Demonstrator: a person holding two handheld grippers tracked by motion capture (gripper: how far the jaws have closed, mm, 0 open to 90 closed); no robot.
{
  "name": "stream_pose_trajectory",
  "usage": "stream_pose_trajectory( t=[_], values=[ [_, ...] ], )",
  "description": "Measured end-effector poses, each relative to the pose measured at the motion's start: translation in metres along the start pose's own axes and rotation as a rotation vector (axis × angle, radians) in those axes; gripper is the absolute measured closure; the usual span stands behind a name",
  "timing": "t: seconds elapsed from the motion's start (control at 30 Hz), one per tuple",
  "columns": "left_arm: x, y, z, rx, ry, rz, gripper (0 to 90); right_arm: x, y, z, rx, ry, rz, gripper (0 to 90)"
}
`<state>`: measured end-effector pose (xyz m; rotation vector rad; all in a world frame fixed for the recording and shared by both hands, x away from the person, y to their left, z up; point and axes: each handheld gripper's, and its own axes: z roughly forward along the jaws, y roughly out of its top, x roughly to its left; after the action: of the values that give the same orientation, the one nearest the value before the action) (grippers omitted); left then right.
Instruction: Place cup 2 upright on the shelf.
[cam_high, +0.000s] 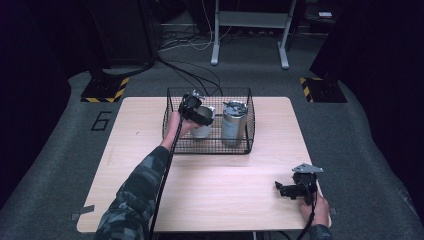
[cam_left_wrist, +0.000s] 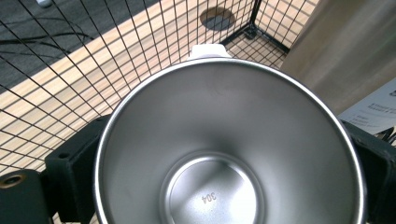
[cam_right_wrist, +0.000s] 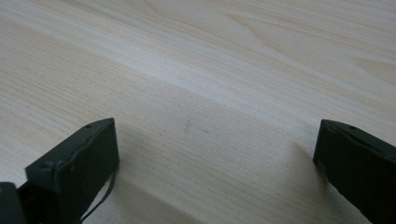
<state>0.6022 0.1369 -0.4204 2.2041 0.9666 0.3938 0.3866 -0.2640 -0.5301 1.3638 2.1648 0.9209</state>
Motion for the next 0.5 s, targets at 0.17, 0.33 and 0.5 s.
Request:
stream_pose_trajectory(
  t=[0.17, 0.33, 0.5],
  values=[
    [0.0002, -0.0021, 0.0045, 0.016, -0.006, -0.007, 5.7, 0.0, 0.0, 0.0, 0.0, 0.0, 0.0, 0.0],
    [0.0, -0.0035, 0.007, 0.03, -0.002, 0.003, 5.7, 0.0, 0.0, 0.0, 0.0, 0.0, 0.0, 0.0],
    [-0.0004, -0.0046, 0.008, 0.039, 0.002, 0.006, 5.6, 0.0, 0.0, 0.0, 0.0, 0.0, 0.0, 0.0]
  ],
)
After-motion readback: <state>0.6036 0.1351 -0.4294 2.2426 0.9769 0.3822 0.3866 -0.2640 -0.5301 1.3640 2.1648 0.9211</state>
